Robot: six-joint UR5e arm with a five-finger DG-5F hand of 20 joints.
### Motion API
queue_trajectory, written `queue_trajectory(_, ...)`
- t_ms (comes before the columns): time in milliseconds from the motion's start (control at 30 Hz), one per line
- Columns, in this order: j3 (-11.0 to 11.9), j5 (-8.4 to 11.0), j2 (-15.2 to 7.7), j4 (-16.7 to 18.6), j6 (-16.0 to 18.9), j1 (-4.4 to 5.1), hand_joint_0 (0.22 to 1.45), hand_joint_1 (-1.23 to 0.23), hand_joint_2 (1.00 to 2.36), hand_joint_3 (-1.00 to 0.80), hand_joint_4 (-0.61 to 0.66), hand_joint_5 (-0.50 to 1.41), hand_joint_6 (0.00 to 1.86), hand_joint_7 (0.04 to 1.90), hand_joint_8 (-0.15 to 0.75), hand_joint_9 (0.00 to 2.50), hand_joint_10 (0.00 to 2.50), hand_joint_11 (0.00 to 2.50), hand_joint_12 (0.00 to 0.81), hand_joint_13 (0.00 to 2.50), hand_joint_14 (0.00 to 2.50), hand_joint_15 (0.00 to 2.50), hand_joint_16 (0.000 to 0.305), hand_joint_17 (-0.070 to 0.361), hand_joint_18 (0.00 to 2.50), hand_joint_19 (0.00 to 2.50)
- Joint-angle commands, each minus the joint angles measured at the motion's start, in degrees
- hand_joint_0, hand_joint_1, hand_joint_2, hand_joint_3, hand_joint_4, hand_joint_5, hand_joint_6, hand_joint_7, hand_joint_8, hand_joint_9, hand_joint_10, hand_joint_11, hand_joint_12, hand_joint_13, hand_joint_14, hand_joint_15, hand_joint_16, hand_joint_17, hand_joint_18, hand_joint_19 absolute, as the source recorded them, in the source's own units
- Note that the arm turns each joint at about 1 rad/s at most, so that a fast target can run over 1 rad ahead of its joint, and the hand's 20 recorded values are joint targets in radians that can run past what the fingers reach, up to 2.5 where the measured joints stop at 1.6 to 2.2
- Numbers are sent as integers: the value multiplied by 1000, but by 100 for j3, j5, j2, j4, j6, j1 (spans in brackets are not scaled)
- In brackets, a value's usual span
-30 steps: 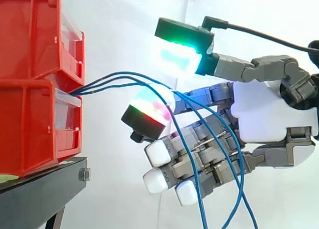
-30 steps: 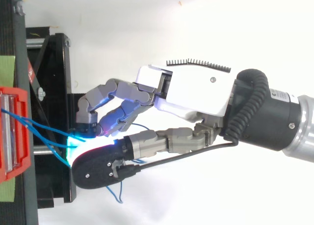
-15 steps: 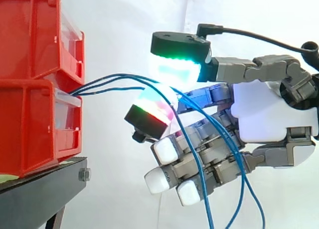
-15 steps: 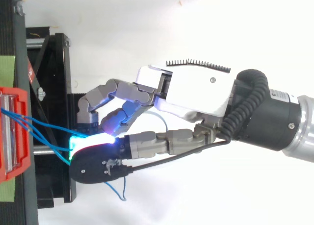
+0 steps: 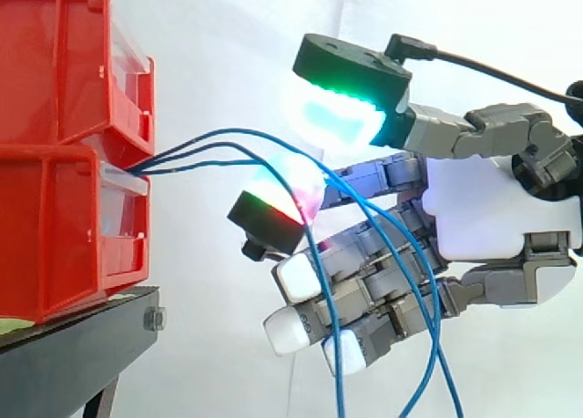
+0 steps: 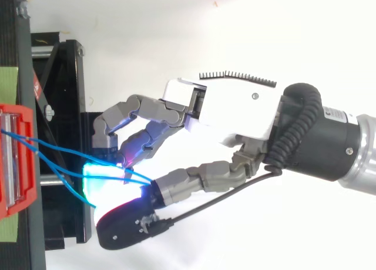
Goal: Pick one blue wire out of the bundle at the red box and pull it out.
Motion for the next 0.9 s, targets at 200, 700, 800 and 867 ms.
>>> queue_trajectory(200, 0, 0, 5, 0, -6, -2, 551, -530, 1000, -485, 156, -155, 878, 1044, 345, 948, 16, 585, 429, 787, 17, 460, 59, 133, 700, 555)
queue_trajectory(700, 0, 9, -4, -264, -32, -46, 581, -703, 1010, -359, 167, -166, 889, 1028, 341, 929, 15, 601, 422, 794, 17, 467, 58, 131, 715, 553)
queue_trajectory(800, -9, 18, -4, -290, -85, -46, 558, -664, 1004, -432, 169, -167, 888, 1012, 343, 929, 17, 595, 427, 796, 17, 463, 59, 133, 719, 551)
queue_trajectory(867, 0, 27, -4, -316, -156, -55, 556, -635, 1004, -441, 167, -167, 888, 1007, 344, 932, 15, 600, 427, 793, 18, 465, 59, 133, 719, 550)
